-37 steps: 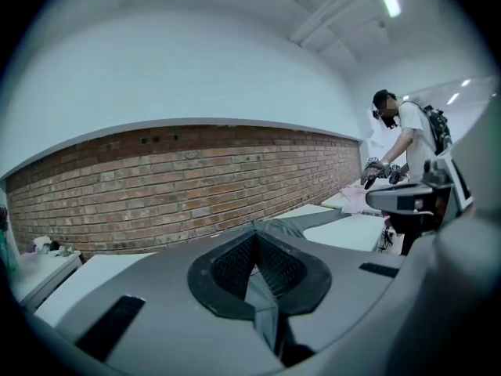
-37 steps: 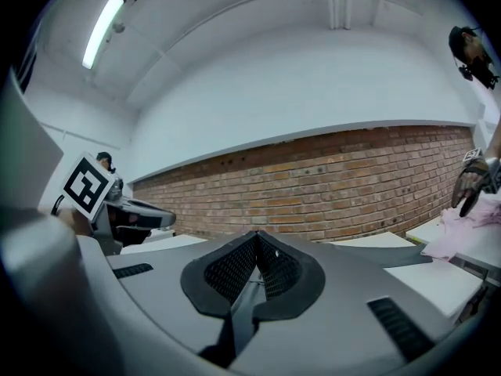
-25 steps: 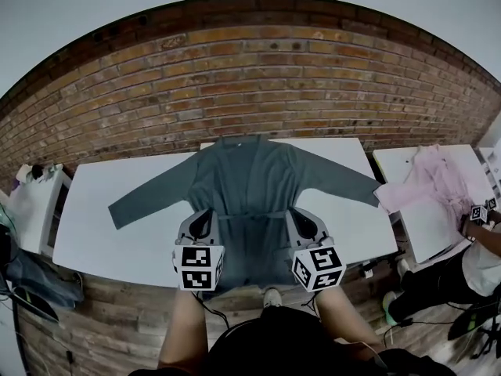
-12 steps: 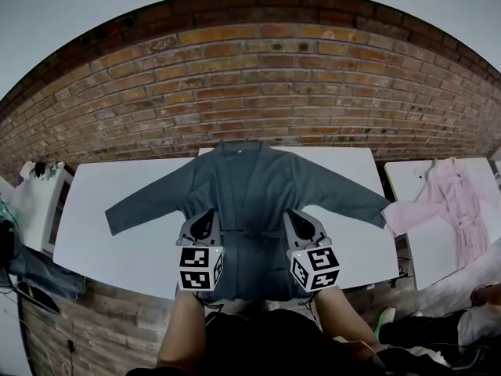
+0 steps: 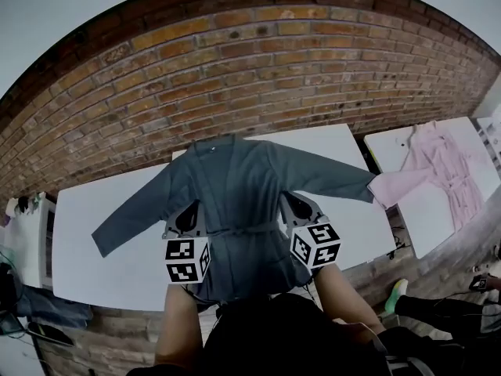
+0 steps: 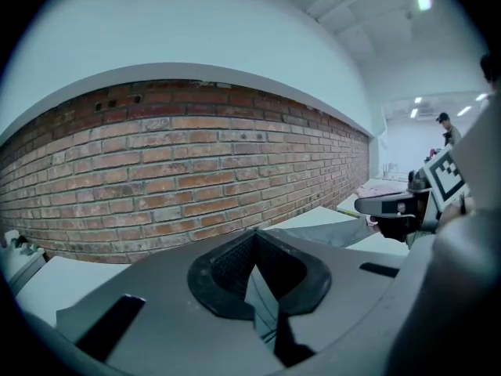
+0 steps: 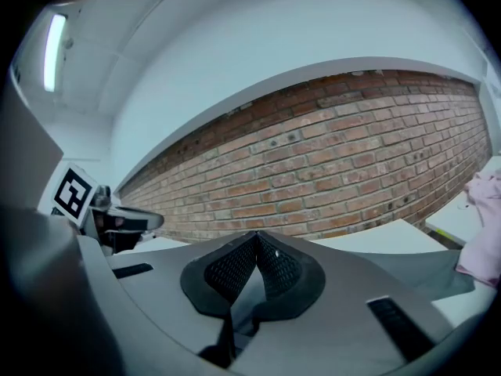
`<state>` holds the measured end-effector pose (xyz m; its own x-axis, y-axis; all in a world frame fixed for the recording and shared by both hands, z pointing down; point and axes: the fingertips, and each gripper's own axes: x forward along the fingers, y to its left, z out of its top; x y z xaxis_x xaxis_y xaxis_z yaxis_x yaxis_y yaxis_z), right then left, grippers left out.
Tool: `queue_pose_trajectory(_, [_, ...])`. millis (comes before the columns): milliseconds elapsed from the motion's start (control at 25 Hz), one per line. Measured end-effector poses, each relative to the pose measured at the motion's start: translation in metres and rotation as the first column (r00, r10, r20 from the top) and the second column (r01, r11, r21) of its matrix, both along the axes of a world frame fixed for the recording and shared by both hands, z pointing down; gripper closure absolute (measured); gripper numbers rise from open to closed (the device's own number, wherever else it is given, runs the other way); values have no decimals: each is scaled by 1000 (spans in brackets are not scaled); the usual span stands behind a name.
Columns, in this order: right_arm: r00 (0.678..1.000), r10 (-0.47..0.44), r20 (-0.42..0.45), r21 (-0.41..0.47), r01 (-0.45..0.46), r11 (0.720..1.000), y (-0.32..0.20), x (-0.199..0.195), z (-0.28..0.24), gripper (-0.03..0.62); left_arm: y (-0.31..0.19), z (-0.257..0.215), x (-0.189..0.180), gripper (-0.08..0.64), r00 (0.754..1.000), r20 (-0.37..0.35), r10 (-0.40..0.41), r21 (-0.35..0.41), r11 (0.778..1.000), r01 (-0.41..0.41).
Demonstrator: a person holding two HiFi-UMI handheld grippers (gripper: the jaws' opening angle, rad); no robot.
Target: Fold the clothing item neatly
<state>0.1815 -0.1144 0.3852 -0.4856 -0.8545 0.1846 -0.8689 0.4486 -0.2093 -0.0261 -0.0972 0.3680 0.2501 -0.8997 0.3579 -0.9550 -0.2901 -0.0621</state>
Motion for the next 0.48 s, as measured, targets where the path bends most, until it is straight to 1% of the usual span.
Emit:
queue_pose_trajectory(80, [997, 63, -36, -23, -64, 998, -7, 27, 13, 592, -3, 3, 1, 569, 1000, -14, 9, -10, 1000, -9])
queue_pose_trajectory(200, [983, 165, -84, -63, -171, 983, -15, 75, 35, 592, -9, 10, 6, 569, 999, -25, 24, -23, 999, -25])
queue_pose_trajectory(360, [953, 257, -161, -108, -275, 955, -21, 128, 63, 592, -19, 18, 14, 569, 999, -28, 36, -33, 999, -37])
queue_pose_trajectory(480, [923, 320, -213, -141, -353, 925, -26, 165, 87, 591, -25, 24, 24, 569, 998, -26, 50, -41, 998, -51])
